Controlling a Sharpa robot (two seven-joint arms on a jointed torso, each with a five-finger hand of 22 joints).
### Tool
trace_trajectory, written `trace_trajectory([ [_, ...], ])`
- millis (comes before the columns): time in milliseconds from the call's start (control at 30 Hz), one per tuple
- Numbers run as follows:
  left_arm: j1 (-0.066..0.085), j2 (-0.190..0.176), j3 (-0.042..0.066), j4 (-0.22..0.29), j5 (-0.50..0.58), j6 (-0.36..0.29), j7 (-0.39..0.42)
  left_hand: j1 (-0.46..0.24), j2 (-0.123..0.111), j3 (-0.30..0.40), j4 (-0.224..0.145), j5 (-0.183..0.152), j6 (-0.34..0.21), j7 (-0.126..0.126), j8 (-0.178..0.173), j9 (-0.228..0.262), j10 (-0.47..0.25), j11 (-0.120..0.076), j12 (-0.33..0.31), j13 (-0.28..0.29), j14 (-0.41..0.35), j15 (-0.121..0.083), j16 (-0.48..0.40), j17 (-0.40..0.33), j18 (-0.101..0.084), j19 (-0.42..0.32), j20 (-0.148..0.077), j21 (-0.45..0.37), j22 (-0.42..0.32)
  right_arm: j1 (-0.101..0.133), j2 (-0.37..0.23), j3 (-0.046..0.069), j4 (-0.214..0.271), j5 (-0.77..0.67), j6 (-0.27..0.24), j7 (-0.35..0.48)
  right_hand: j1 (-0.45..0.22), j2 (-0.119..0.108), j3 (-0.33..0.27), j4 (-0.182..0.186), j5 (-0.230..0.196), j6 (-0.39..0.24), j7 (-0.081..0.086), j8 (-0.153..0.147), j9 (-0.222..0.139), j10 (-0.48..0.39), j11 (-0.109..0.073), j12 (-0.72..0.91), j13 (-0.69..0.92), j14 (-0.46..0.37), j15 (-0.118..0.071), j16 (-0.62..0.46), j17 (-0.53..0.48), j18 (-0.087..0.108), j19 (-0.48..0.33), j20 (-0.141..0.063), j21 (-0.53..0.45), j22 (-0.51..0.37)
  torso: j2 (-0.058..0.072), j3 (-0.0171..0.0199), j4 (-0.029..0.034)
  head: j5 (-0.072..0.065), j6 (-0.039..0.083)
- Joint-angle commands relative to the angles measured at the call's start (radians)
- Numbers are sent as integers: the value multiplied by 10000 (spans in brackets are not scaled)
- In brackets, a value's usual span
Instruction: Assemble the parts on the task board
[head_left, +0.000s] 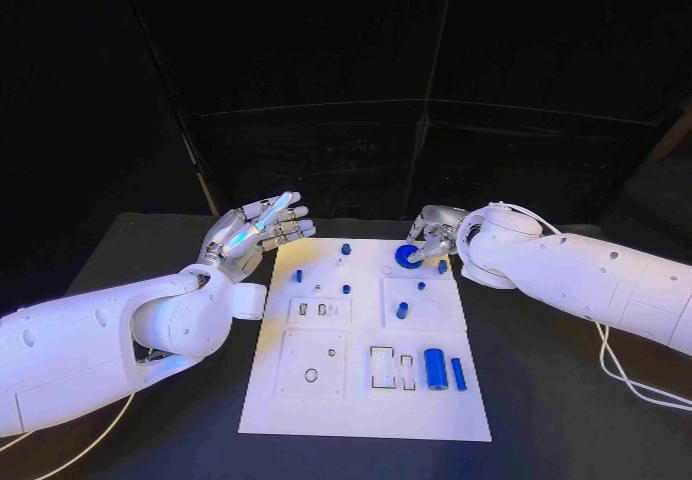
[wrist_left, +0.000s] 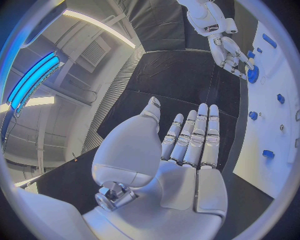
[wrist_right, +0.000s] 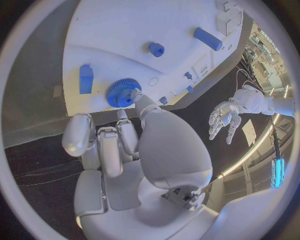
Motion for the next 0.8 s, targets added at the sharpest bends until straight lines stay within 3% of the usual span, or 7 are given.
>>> trace_trajectory([
  [33, 14, 6, 6, 6, -70, 139, 65, 34, 102, -11, -57, 37, 12, 776, -48, -11, 2, 71, -55, -1, 37, 43, -31, -16, 101, 57, -22, -39, -10, 15, 19, 5, -4, -233, 201, 0, 159, 28, 42, -119, -147, 95, -9, 69, -5, 52, -14, 61, 23, 736, 30, 69, 1247, -139, 60, -34, 45, 24, -1, 3, 2, -19, -11],
  [600, 14, 5, 6, -6, -70, 135, 41, 34, 102, -11, -57, 37, 12, 776, -48, -11, 2, 71, -55, -1, 37, 43, -31, -16, 101, 57, -22, -39, -10, 3, 90, 4, -51, -569, 430, -26, 278, 90, 188, -272, -333, 147, -14, 141, -11, 69, -19, 85, 73, 743, 28, 82, 1288, -150, 79, -35, 81, 86, -2, 3, 0, -13, -88],
  [800, 14, 6, 6, -5, -70, 122, 26, 34, 102, -11, -57, 37, 12, 776, -48, -11, 2, 71, -55, -1, 37, 43, -31, -16, 101, 57, -22, -39, -10, -16, 115, 1, -61, -894, 303, -75, 275, 170, 275, -312, -335, 297, -28, 235, 5, 157, -32, 170, 191, 745, 19, 85, 1298, -162, 109, -41, 116, 158, -5, 4, -11, -44, -54],
])
